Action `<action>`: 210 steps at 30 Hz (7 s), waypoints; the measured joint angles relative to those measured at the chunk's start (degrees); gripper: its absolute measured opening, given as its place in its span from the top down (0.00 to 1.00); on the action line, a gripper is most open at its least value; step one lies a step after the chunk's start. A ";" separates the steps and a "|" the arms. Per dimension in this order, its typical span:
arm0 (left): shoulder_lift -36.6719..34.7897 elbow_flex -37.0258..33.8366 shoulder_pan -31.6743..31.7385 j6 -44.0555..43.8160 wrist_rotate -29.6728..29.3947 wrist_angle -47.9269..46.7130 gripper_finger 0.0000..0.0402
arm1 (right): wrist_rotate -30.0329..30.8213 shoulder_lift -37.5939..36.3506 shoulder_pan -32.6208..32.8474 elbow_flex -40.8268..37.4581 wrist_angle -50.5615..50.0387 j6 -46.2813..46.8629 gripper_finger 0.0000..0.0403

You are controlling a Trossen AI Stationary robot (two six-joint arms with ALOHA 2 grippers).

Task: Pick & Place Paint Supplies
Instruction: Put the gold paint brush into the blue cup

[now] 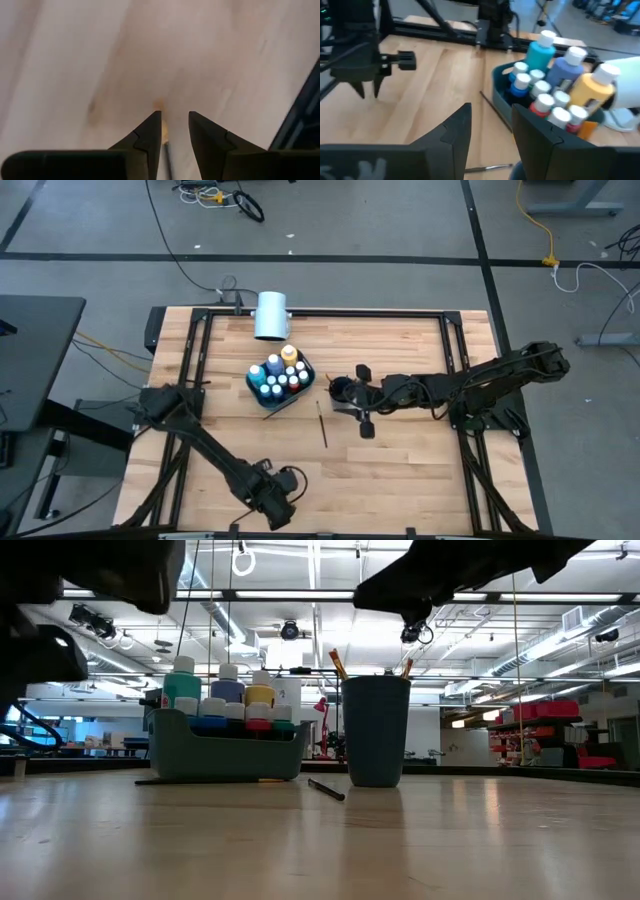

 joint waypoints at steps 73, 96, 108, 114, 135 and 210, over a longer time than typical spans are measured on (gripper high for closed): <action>-12.65 2.06 7.17 54.12 -61.53 39.57 1.00 | -15.98 8.81 2.75 0.00 28.22 4.34 0.65; -12.65 2.06 7.06 57.01 -58.99 39.03 0.84 | -1.90 -7.76 2.64 -0.02 0.80 0.05 0.97; -12.65 2.06 7.95 53.06 -54.81 38.15 0.84 | 22.20 -10.30 2.50 -0.02 -13.09 1.14 0.97; -12.65 2.06 8.08 52.88 -54.75 37.88 0.84 | 14.68 -5.91 0.94 -0.02 -13.92 2.50 0.94; -12.44 2.08 8.08 31.10 -47.92 17.82 0.85 | 13.59 0.94 -2.43 -0.02 -7.09 -0.13 0.67; -10.66 -23.14 24.10 5.00 -8.80 -5.92 0.73 | -7.34 0.63 11.69 0.00 7.15 -14.19 0.64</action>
